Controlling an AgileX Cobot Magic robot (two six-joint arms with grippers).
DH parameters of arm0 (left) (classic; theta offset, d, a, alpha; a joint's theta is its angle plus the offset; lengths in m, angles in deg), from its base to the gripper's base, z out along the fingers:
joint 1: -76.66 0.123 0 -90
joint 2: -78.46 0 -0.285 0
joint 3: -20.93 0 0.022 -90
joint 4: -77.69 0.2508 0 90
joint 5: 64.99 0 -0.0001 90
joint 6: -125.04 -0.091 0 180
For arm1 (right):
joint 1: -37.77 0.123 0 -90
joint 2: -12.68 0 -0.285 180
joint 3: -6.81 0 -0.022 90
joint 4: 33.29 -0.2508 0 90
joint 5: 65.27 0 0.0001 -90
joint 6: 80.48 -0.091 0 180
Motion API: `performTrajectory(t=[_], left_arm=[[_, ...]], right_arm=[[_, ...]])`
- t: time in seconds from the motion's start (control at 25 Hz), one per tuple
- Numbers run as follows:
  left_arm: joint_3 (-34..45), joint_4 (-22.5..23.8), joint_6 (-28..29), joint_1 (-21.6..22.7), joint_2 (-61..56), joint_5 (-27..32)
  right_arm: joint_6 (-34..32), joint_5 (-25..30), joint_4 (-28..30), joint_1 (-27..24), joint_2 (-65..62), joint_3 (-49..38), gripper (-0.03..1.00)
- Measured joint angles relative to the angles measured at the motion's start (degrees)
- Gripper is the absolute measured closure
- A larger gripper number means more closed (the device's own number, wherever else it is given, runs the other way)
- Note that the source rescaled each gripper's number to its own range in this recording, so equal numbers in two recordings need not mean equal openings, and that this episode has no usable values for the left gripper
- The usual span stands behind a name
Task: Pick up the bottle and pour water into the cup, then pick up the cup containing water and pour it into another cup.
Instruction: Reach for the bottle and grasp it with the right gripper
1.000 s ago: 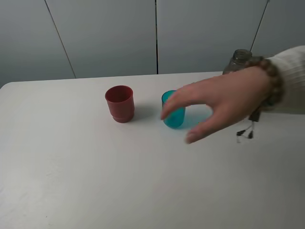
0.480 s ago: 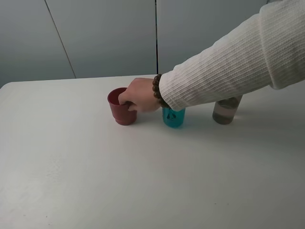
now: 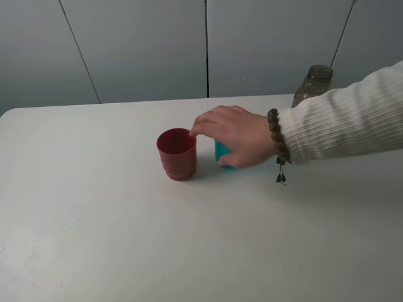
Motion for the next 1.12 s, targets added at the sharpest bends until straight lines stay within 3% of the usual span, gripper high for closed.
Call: performTrajectory(t=[1.12], left_arm=[[0.00, 0.00, 0.11, 0.00, 0.00, 0.00]], right_arm=[[-0.10, -0.10, 0.00, 0.00, 0.00, 0.00, -0.03]])
